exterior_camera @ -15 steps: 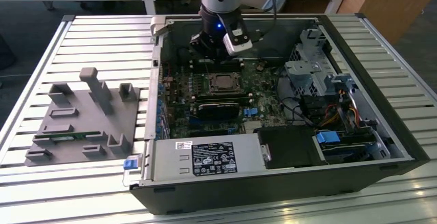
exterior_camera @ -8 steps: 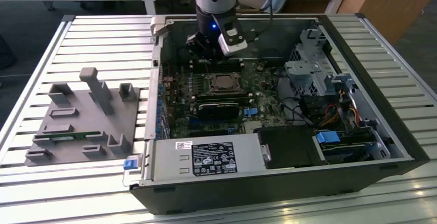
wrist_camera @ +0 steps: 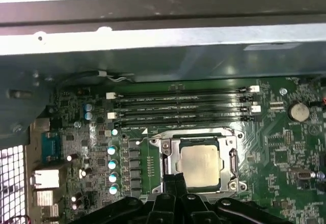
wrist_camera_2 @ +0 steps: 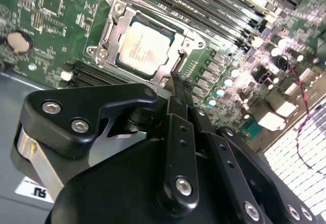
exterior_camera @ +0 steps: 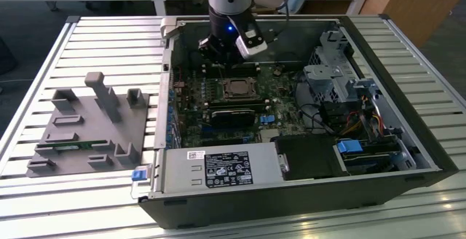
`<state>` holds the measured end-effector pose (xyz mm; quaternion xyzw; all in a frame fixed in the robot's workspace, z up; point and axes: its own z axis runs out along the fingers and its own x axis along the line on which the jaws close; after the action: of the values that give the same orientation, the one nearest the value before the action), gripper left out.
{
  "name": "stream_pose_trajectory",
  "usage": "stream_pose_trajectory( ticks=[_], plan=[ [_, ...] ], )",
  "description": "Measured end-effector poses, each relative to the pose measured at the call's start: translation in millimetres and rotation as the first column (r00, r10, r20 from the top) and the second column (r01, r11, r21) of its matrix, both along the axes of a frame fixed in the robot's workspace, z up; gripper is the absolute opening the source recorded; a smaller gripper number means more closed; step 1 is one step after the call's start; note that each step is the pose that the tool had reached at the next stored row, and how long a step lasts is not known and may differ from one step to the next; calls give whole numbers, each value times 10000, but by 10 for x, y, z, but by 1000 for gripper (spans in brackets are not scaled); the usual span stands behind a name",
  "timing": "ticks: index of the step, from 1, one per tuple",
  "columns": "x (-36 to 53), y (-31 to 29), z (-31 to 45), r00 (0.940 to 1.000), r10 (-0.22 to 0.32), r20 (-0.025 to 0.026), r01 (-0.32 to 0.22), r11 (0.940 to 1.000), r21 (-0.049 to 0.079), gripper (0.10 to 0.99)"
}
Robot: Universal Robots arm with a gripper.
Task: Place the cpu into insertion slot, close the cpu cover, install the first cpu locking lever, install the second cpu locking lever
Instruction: 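Install the first cpu locking lever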
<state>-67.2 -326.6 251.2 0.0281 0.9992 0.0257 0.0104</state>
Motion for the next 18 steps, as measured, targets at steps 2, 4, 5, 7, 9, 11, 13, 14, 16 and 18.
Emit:
stream_pose_trajectory(
  ticks=[2,4,5,7,9,11,13,14,16,18],
  plan=[
    [0,0,-2,9997,236,2,-236,9997,0,106],
    [-3,0,-4,9992,398,9,-398,9992,0,106],
    [-10,0,-5,9990,439,14,-439,9990,2,106],
    [-46,0,-6,9989,472,24,-472,9989,1,106],
    [-88,0,-6,9988,481,51,-481,9988,0,106],
    [-114,0,-5,9988,489,83,-490,9988,-1,106],
    [-124,0,8,9987,500,95,-500,9987,6,106],
    [-130,0,15,9987,505,100,-505,9987,13,106],
    [-151,0,19,9986,520,105,-520,9986,17,106],
    [-185,0,20,9985,537,108,-537,9986,18,106]
  ],
)
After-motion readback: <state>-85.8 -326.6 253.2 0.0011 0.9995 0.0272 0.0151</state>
